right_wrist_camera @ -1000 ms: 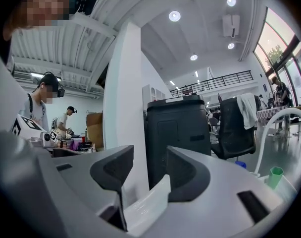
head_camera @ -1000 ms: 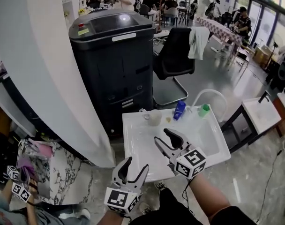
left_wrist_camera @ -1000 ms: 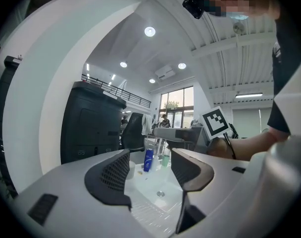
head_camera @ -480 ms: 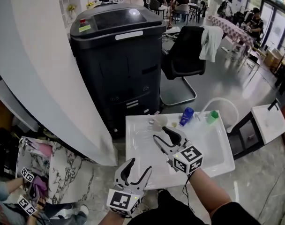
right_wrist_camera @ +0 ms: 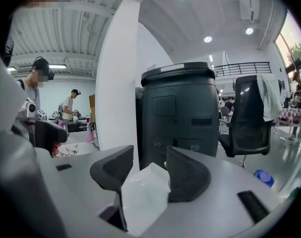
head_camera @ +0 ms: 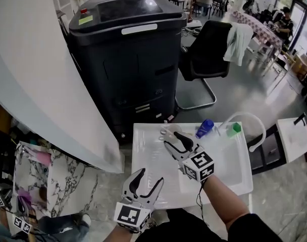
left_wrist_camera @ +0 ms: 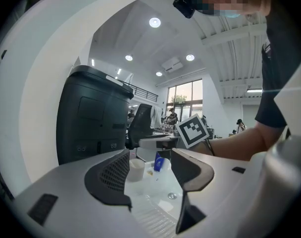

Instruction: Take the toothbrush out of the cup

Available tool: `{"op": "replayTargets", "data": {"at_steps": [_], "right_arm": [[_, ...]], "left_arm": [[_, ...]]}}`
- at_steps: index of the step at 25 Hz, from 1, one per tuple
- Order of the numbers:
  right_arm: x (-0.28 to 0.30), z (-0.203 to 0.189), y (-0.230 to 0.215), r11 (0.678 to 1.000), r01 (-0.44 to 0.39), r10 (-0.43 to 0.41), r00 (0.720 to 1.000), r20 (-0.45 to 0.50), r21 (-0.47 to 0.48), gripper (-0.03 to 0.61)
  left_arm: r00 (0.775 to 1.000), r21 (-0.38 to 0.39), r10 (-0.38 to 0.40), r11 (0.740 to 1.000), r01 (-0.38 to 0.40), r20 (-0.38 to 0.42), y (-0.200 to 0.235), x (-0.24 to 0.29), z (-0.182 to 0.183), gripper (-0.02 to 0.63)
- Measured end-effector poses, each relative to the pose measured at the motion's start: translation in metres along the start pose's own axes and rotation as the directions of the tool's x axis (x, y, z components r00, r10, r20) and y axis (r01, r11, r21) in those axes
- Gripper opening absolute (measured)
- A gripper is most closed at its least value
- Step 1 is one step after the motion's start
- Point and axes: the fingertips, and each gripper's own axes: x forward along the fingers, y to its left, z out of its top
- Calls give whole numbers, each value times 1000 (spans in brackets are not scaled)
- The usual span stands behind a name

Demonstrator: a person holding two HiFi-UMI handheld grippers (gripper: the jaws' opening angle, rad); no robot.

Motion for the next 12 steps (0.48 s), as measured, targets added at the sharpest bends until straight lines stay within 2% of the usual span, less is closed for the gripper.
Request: {"op": "replayTargets", "data": {"at_steps": [12], "right_arm": [[62,-49,-34,981,-67,36,985,-170,-182,209]], "left_arm": [[998,-60,46,997,-49,-53,23,42,-26,264]]}}
